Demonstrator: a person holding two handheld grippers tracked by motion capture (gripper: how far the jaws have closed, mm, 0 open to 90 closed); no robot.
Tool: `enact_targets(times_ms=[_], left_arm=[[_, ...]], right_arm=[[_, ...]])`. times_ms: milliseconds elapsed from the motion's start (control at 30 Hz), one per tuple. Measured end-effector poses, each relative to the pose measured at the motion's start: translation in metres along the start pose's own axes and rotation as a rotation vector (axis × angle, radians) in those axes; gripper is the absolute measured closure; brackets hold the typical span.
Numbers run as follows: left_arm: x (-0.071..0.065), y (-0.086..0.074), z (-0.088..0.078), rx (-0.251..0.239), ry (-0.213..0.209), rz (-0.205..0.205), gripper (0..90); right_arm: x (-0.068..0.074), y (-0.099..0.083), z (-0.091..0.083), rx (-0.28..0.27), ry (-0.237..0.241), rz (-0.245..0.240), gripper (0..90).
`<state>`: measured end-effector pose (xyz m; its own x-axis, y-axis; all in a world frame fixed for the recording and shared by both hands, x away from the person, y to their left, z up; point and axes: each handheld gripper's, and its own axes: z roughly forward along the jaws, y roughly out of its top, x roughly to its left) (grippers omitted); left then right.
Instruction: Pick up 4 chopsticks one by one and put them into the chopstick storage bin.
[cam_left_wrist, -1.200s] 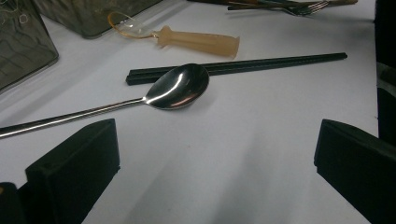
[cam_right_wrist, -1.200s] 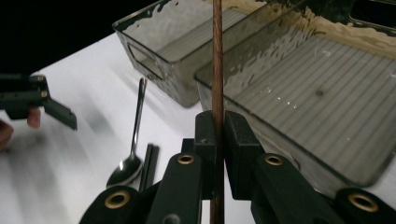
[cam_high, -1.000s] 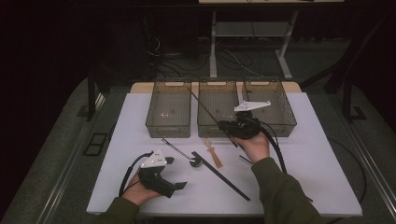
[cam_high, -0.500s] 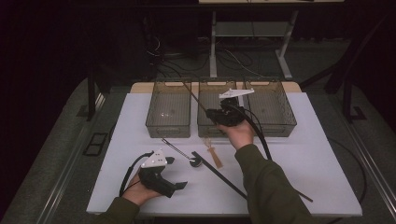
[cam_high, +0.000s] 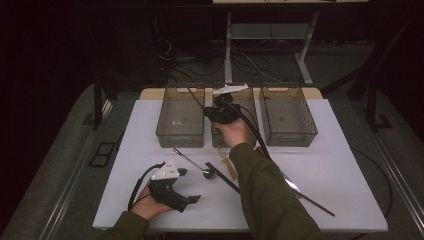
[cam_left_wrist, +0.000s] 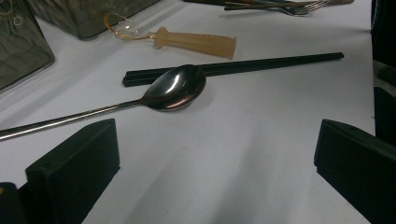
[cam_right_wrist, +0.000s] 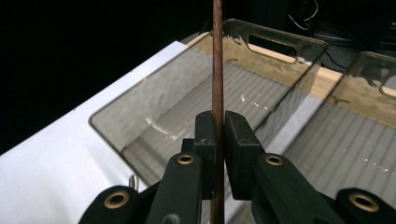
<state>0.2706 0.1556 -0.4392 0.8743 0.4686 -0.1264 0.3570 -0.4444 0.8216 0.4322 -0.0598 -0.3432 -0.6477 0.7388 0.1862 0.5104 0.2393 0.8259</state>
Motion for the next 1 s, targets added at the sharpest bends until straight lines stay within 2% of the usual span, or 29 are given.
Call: enact_targets(times_ms=[133, 300, 333, 500, 767, 833, 1000], left_arm=[[0.000, 0.000, 0.000, -0.012, -0.001, -0.008, 0.0], [0.000, 0.000, 0.000, -0.011, -0.002, 0.004, 0.0], [-0.001, 0.000, -0.001, -0.012, -0.006, -0.005, 0.0], [-0.001, 0.000, -0.001, -0.009, -0.007, -0.005, 0.0], [-0.001, 0.000, -0.001, -0.006, -0.010, 0.003, 0.0], [-0.002, 0.000, -0.001, -0.006, -0.011, -0.012, 0.0], [-0.001, 0.000, -0.001, -0.006, -0.013, 0.006, 0.0]], right_arm=[[0.005, 0.008, 0.013, 0.000, -0.006, 0.003, 83.5], [0.011, 0.014, 0.030, 0.008, -0.007, 0.000, 83.5], [0.012, 0.014, 0.034, 0.010, -0.005, 0.000, 83.5], [0.016, 0.014, 0.050, 0.033, -0.011, -0.008, 83.5], [0.019, 0.014, 0.064, 0.053, -0.007, -0.005, 83.5], [0.020, 0.013, 0.068, 0.056, -0.010, -0.005, 83.5], [0.021, 0.008, 0.078, 0.080, -0.011, -0.001, 83.5]])
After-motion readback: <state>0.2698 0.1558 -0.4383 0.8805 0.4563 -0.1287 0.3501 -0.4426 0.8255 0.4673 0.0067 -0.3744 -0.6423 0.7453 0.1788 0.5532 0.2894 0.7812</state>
